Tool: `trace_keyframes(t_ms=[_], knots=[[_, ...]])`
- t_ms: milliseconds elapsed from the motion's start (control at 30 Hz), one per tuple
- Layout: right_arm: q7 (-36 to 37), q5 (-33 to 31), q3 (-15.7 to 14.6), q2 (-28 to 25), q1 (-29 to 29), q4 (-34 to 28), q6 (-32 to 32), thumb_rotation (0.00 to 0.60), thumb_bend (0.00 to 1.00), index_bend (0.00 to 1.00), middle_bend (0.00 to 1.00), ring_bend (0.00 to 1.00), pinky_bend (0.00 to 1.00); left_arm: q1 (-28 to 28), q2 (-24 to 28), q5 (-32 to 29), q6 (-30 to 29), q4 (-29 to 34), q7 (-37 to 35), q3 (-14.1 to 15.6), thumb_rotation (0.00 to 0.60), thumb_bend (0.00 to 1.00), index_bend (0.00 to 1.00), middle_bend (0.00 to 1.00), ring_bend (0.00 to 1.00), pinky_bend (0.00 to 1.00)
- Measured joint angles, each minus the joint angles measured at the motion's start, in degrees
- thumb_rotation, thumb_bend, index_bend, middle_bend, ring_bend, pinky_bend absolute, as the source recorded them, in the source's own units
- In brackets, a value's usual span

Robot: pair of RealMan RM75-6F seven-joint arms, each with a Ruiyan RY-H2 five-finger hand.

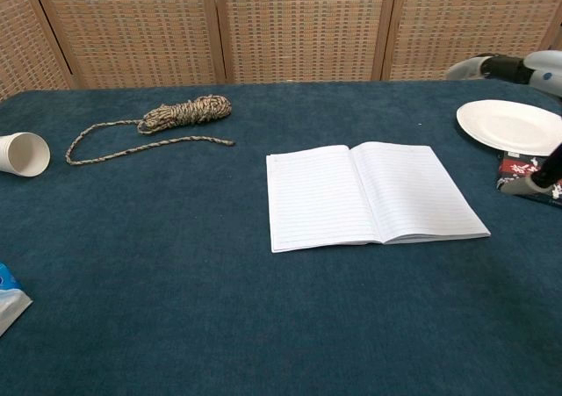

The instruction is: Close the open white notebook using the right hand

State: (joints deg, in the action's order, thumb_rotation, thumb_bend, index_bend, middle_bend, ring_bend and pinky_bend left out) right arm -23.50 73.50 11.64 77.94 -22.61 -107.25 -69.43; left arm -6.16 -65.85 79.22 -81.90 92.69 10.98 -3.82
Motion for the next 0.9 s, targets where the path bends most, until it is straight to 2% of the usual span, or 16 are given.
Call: trace_keyframes(t_ms=[333, 533, 900], knots=[[-9.3, -6.8, 0.7, 8.1, -4.0, -2.2, -0.3, 0.6, 0.15, 0.0, 0.0, 0.0, 0.0, -0.5, -0.4, -0.8, 1.2, -0.8, -0.9, -0.1, 0.6, 0.13, 0.0, 0.0, 0.0, 0.0], [-12.7, -9.1, 1.8, 14.1, -6.9, -0.3, -0.9, 0.6, 0.15, 0.0, 0.0, 0.0, 0.0, -0.7, -0.5, -0.8, 1.9, -1.2, -1.5, 0.1, 0.6, 0.13, 0.0, 0.0, 0.0, 0.0], [-18.0, -13.7, 3.8, 21.5, -11.5, 2.8, -2.0, 0.6, 0.16, 0.0, 0.0, 0.0, 0.0, -1.1, -0.8, -2.0, 3.7, -3.0, -3.3, 0.1, 0.6, 0.13, 0.0, 0.0, 0.0, 0.0]])
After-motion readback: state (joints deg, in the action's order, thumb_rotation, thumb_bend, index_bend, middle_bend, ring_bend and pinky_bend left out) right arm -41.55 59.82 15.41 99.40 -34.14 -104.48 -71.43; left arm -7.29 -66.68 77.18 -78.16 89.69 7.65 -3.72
